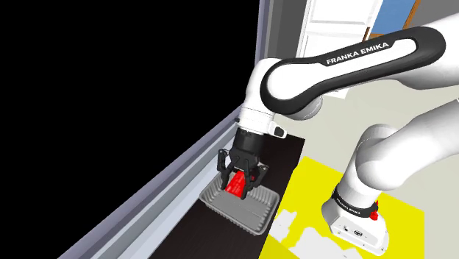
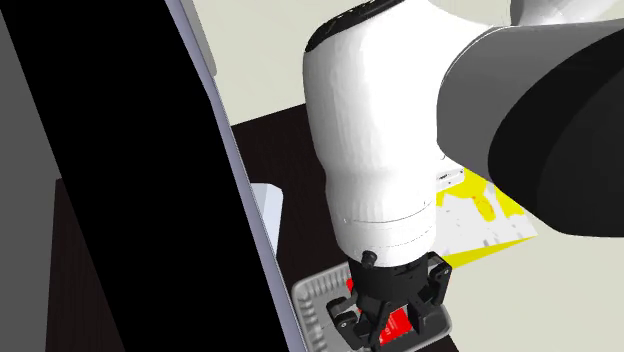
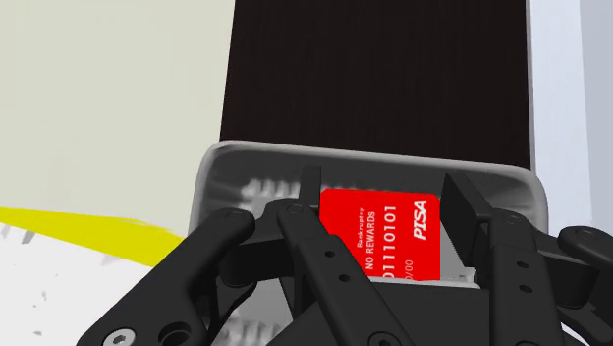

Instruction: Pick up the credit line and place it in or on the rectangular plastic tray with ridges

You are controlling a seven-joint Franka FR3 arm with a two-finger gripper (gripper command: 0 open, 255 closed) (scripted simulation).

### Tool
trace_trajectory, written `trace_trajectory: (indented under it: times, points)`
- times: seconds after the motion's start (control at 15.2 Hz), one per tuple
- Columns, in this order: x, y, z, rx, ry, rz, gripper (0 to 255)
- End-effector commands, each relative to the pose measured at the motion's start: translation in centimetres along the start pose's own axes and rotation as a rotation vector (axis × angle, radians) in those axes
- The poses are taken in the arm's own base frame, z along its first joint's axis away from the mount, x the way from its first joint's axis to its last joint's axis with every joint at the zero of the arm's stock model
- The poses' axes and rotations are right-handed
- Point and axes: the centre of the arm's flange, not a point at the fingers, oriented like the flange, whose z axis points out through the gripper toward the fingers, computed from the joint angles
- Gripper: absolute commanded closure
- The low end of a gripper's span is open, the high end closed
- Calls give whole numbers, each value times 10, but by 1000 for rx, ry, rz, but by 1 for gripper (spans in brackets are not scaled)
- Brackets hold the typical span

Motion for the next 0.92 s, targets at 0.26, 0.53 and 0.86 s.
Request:
trace_trajectory:
  times: [0.26,0.53,0.86]
  points:
    - [18,0,27,0,0,0,255]
    - [29,0,44,0,0,0,255]
    - [33,0,50,0,0,0,255]
